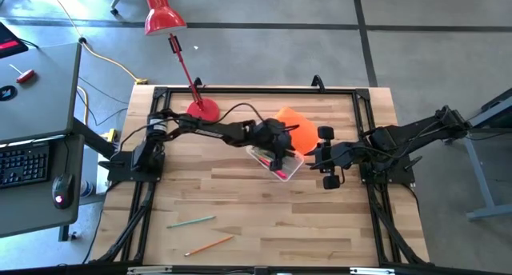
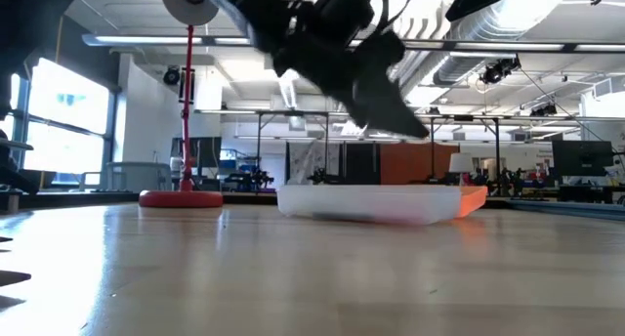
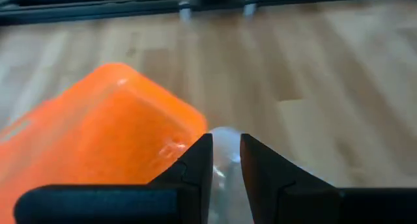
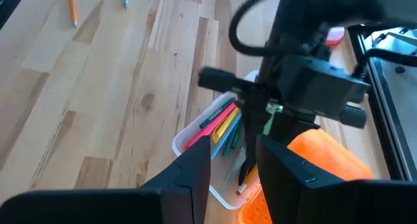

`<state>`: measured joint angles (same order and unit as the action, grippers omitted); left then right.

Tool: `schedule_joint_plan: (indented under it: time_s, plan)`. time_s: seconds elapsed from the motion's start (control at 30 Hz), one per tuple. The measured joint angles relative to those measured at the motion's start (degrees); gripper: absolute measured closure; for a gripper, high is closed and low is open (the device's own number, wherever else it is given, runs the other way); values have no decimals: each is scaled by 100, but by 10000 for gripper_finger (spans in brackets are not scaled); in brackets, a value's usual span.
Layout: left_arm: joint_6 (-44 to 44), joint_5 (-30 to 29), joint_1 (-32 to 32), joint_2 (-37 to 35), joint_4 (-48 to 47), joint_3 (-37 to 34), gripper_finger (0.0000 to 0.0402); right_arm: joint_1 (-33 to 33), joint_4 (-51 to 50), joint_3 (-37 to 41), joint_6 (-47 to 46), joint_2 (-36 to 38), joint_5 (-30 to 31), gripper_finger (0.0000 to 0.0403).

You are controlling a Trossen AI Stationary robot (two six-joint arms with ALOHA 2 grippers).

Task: Pick & place school supplies into a supply box
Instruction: Put the light blue pencil into the supply box

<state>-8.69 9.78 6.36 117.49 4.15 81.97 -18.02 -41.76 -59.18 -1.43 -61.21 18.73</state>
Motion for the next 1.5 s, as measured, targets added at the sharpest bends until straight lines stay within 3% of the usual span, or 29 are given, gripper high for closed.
schedule_joint_plan:
  time_s: [0.17,0.4,0.57,0.63,0.73,0.83,1.03,1.13,1.2,1.43,1.5]
  plan:
    - [-17,430,-218,0,-2461,1449,291,0,0,0,-2,0,-1,300]
    - [66,476,-661,0,-6346,3593,291,0,0,0,-21,0,-3,299]
    - [865,467,-1206,-2,-8360,4587,291,-2,-2,0,-252,0,-3,299]
    - [1385,202,-1506,-4,-8867,4748,291,0,-2,0,-278,0,-3,299]
    - [2139,-592,-2093,-32,-9427,4721,291,0,-2,-1,-278,0,-3,299]
    - [2908,-1466,-2784,-121,-9361,4511,291,0,-2,0,-275,0,-3,299]
    - [5007,-3998,-4250,-191,-9430,3930,291,0,-2,0,-267,0,-3,299]
    - [6070,-4800,-4777,-255,-9405,3487,291,-2,-2,0,-267,0,-19,299]
    - [6688,-5070,-5022,-405,-9424,3160,291,-2,-1,0,-266,0,-21,299]
    - [8267,-5177,-5374,-1353,-9369,1440,291,-2,0,0,-264,0,-24,299]
    - [8711,-5251,-5464,-1681,-8928,791,291,-2,0,0,-264,0,-25,299]
